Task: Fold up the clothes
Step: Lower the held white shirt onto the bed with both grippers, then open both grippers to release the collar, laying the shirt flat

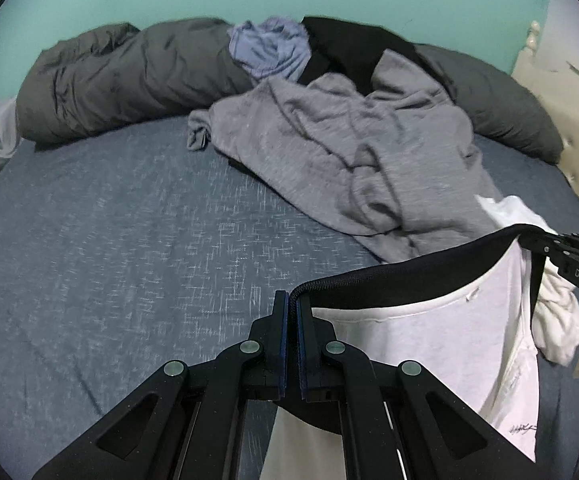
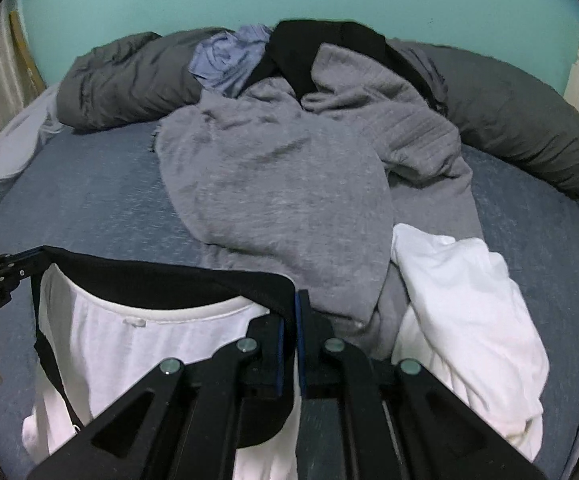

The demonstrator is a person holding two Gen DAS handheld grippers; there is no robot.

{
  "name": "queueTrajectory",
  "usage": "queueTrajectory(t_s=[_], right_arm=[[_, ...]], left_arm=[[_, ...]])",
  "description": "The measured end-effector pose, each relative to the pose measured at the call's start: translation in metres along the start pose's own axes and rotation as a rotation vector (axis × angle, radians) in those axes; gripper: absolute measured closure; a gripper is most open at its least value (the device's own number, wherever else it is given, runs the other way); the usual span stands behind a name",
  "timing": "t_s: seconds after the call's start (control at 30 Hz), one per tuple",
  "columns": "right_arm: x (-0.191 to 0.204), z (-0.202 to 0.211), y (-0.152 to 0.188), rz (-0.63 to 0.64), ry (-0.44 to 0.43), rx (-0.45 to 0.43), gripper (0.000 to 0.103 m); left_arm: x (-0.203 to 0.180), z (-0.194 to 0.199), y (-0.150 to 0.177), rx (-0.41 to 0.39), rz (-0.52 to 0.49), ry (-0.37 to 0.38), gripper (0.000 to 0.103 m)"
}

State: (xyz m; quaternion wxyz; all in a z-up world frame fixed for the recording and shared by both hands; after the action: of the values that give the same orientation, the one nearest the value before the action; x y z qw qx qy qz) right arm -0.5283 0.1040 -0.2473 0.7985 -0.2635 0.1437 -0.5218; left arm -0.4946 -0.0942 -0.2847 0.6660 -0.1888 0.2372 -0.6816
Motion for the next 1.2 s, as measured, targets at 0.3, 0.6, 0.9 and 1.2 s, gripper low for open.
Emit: queueTrajectory(t_s=[0.3, 0.6, 0.9, 1.2], right_arm=[[-0.001, -0.069, 0.017, 0.027, 0.041, 0.063, 0.099], [-0.003, -0.084, 0.027, 0.052, -0.022, 0.086, 0.084], [-0.027, -0.027, 0.030, -0.015, -0.132, 0.022, 0.049], [-0.066, 0.031, 0.125, -0.159, -0.253, 0.025, 0.049]], left_arm=[[-0.001, -0.070, 0.010, 0.066, 0.019, 0.008, 0.099], [0.001, -0.088, 0.028, 0.075, 0.029, 0.048, 0.066], [0.009, -0.033, 0.021, 0.004, 0.036, 0.114, 0.041], [0.080, 0.033, 0.102, 0.046, 0.078, 0.153, 0.041]])
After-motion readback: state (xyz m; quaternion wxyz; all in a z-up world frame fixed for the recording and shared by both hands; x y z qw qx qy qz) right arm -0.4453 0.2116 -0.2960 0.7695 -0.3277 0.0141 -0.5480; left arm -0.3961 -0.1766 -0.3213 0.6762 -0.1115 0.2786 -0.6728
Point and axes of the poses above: each gripper's, at about its wrist camera, not at the fingertips, and z roughly against the way its jaws point, x to its left, y to its underside, the point moved 1 cm from there along -z, roughly the way its jaws point, and after that the axes turned 1 degree about -z, right-handed, at the moved point
